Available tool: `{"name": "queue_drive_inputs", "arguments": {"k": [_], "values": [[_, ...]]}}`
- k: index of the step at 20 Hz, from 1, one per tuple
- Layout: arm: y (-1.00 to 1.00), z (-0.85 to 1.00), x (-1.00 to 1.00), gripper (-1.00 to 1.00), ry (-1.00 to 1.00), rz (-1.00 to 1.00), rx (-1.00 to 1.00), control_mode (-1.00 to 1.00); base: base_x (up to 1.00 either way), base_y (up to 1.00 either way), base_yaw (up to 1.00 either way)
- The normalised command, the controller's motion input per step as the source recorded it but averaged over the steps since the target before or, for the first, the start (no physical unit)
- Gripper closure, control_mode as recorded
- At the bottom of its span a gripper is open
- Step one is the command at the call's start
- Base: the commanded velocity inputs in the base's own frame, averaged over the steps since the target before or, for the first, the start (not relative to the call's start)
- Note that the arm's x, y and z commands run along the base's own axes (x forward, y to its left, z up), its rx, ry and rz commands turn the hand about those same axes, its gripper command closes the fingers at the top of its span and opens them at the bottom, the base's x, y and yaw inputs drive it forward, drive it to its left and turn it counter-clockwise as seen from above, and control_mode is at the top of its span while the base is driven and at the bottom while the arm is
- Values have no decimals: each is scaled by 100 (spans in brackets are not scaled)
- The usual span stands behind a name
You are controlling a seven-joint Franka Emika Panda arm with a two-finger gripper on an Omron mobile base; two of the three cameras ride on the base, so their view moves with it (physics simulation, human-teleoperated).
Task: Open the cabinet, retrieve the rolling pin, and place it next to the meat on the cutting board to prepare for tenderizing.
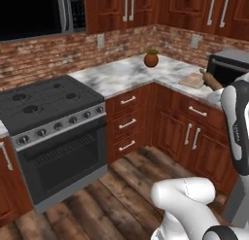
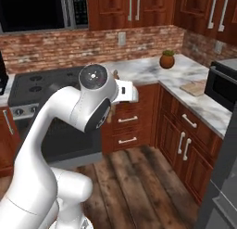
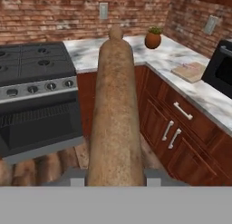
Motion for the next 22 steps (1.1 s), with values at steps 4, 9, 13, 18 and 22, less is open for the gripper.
{"name": "queue_drive_inputs", "arguments": {"k": [4, 9, 13, 18, 22], "values": [[0, 0, 0, 100, 0, 0, 0, 100, 70, -4, -13], [0, 0, 0, 100, 0, 0, 0, 100, 72, 0, -22], [0, 0, 0, 100, 0, 0, 0, 100, 77, 3, -30], [0, 0, 0, 100, 0, 0, 0, 100, 66, 2, -34], [0, 0, 0, 100, 0, 0, 0, 100, 57, 3, -39]]}}
